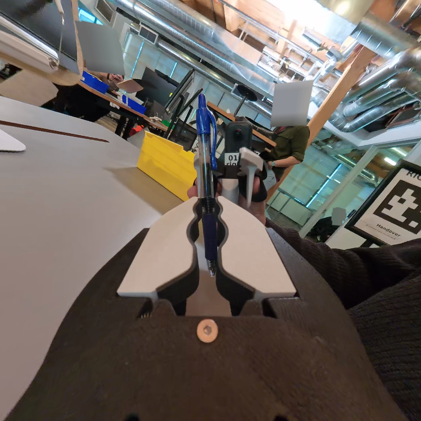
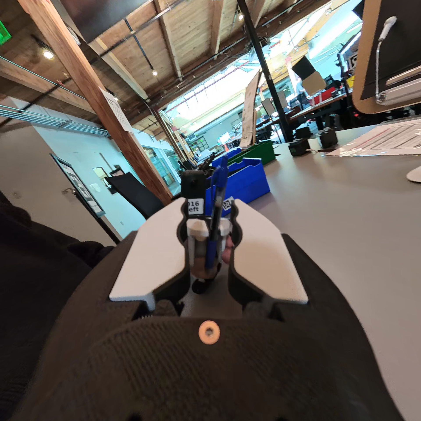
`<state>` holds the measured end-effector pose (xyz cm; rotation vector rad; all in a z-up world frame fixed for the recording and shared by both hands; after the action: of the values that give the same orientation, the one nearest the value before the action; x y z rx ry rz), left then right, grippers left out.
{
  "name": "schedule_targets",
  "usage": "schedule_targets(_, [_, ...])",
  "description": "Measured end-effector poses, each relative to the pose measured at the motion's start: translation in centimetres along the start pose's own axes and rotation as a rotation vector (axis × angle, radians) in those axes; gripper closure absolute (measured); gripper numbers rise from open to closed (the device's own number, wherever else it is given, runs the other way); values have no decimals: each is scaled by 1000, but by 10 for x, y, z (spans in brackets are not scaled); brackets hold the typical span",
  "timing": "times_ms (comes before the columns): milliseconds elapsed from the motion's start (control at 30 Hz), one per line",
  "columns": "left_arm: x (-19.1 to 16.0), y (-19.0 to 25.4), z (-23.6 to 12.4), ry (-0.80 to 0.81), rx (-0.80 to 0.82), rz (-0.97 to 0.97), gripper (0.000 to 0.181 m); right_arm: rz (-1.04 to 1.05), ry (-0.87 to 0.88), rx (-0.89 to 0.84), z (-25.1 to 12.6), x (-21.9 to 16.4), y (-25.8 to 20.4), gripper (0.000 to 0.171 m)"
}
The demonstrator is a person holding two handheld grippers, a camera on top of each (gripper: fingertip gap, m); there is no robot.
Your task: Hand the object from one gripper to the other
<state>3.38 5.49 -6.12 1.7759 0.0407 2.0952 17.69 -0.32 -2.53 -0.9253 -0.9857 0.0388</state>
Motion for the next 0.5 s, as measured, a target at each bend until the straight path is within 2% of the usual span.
schedule_targets(267, [-14,18,10,-81,-50,-2,172,-60,-58,-31,5,-10,-4,136])
schedule_targets(367, [-14,21,13,-92,-59,-11,172,-52,-80,-36,5,-9,-1,153])
schedule_targets(500, [-10,16,14,-49,-80,-81,172,-50,-57,-25,6,-4,0,154])
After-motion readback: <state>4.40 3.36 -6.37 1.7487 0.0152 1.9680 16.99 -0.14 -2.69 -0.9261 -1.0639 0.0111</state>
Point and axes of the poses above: each gripper's, where its closed fingertips meet, z out along the fingers, x out of its top, y = z × x across the jaws, the point moved 7 cm from there along -z, back along the fingers, and after that the axes turned 15 degrees about z, right-handed, at the moved point
